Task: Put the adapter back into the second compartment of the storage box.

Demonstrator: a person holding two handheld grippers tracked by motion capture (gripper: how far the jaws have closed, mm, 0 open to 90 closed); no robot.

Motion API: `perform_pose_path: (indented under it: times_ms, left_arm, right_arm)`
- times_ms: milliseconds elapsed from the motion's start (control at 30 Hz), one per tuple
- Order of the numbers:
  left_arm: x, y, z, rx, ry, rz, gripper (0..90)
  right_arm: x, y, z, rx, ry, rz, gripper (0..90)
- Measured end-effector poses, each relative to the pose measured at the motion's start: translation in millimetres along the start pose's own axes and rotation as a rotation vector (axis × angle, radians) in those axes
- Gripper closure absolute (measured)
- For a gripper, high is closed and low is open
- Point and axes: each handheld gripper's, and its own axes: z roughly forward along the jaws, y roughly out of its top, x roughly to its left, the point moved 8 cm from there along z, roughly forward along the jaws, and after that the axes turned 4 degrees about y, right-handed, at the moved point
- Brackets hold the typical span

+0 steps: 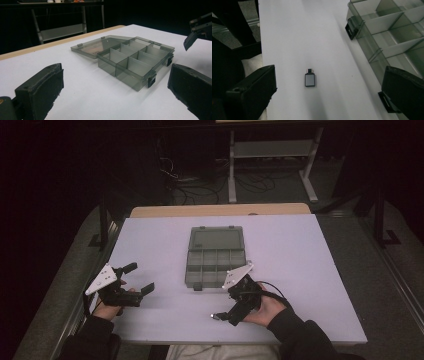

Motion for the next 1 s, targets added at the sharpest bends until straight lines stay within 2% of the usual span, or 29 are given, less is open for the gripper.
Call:
perform_pose_path:
  times_ms: [1000]
  left_arm:
    - [-0.6, -0.2, 0.2, 0.003, -0.005, 0.003, 0.0]
  right_arm:
    - [14.4, -10.0, 39.7, 0.108, 0.056, -0.045, 1.0]
